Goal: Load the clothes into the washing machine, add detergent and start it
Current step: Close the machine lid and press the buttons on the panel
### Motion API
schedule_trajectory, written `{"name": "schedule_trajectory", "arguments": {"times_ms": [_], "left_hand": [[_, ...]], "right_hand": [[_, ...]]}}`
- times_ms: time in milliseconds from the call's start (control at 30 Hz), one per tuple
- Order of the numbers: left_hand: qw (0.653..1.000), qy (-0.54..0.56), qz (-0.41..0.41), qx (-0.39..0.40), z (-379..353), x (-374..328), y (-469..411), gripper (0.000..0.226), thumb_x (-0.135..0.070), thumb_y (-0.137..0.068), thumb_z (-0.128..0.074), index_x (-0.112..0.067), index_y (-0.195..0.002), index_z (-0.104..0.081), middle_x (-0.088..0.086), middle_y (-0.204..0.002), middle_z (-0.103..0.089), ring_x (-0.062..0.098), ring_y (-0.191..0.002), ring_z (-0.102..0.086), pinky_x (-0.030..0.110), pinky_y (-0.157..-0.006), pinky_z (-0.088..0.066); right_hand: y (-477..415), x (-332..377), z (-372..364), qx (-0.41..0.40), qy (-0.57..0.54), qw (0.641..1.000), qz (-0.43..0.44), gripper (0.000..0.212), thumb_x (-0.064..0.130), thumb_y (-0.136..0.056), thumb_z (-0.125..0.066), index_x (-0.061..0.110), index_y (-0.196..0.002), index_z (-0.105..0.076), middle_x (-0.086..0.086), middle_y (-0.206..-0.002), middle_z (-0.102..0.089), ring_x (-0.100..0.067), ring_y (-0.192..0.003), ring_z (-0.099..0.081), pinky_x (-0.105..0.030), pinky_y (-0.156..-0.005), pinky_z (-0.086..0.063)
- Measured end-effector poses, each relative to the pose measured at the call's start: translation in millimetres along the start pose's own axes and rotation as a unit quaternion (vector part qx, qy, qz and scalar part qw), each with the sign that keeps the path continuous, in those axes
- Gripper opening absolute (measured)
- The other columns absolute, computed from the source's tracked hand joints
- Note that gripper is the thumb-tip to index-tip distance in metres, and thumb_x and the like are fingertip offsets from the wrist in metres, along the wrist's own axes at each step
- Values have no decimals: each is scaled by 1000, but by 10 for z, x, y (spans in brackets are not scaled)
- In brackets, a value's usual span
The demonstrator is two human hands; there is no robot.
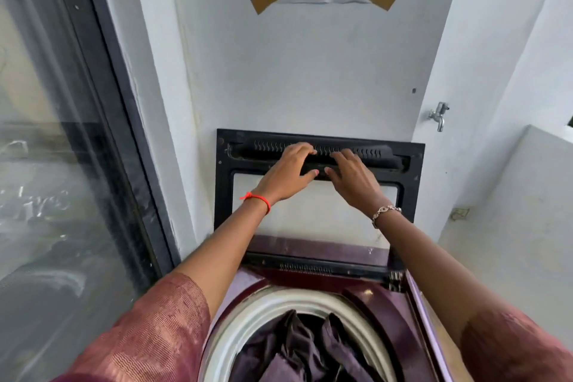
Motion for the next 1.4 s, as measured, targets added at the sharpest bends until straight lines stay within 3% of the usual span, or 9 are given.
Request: {"name": "schedule_trajectory", "arguments": {"times_ms": [200, 333, 533, 800, 1000, 1200, 1400], "left_hand": [[995, -84, -21, -40, -45, 191, -409, 50, -23, -89, -58, -5, -134, -43, 9, -143, -37, 22, -137, -25, 28, -116, -13], [990, -136, -8, -44, -146, 374, -495, 54, -25, -91, -54, -9, -139, -36, 8, -142, -36, 25, -136, -26, 37, -117, -12], [984, -168, 9, -64, -175, 388, -532, 52, -29, -95, -48, -12, -141, -34, 5, -143, -36, 25, -134, -28, 41, -115, -14], [973, -187, -5, -135, -40, 214, -360, 39, -24, -92, -54, -12, -129, -49, 5, -131, -49, 29, -117, -43, 41, -108, -30], [962, -193, -38, -190, 141, -33, 49, 36, -24, -88, -60, -14, -121, -53, 3, -123, -54, 26, -108, -44, 46, -103, -35], [959, -163, -65, -223, 281, -307, 691, 39, -36, -88, -43, -18, -121, -53, 2, -122, -55, 18, -115, -37, 53, -110, -25], [964, -126, -81, -221, 293, -477, 1283, 35, -36, -89, -45, -22, -121, -48, 1, -130, -55, 17, -128, -37, 42, -115, -6]], "right_hand": [[-431, -181, -95, -11, 31, 999, 7, 51, 27, -91, -53, 3, -133, -38, -13, -134, -44, -29, -128, -37, -38, -109, -25], [-585, -232, -113, -18, 75, 997, -3, 55, 33, -90, -54, 4, -133, -37, -12, -129, -44, -30, -122, -37, -41, -103, -27], [-700, -287, -112, -17, 79, 996, -24, 48, 36, -82, -64, 3, -116, -54, -10, -125, -43, -28, -118, -37, -41, -98, -28], [-519, -169, 105, -56, 35, 997, -39, 43, 28, -79, -69, 3, -112, -57, -7, -119, -48, -26, -114, -38, -39, -93, -27], [-90, 42, 365, -114, 18, 993, -26, 39, 26, -72, -75, 3, -100, -61, -5, -107, -52, -25, -105, -42, -36, -89, -22], [496, 298, 574, -146, 30, 989, 1, 39, 23, -64, -81, 3, -88, -59, -5, -97, -54, -25, -95, -50, -34, -91, -17], [1029, 502, 680, -125, -14, 992, 9, 41, 20, -60, -82, 6, -81, -50, -6, -88, -50, -18, -67, -37, -35, -79, -34]]}}
Point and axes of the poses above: each hand's wrist, its own y-axis away from the middle knuckle, its own z-axis out of the back of the hand, x = y × z, the point moved 9 cm from there along -y, towards the middle knuckle
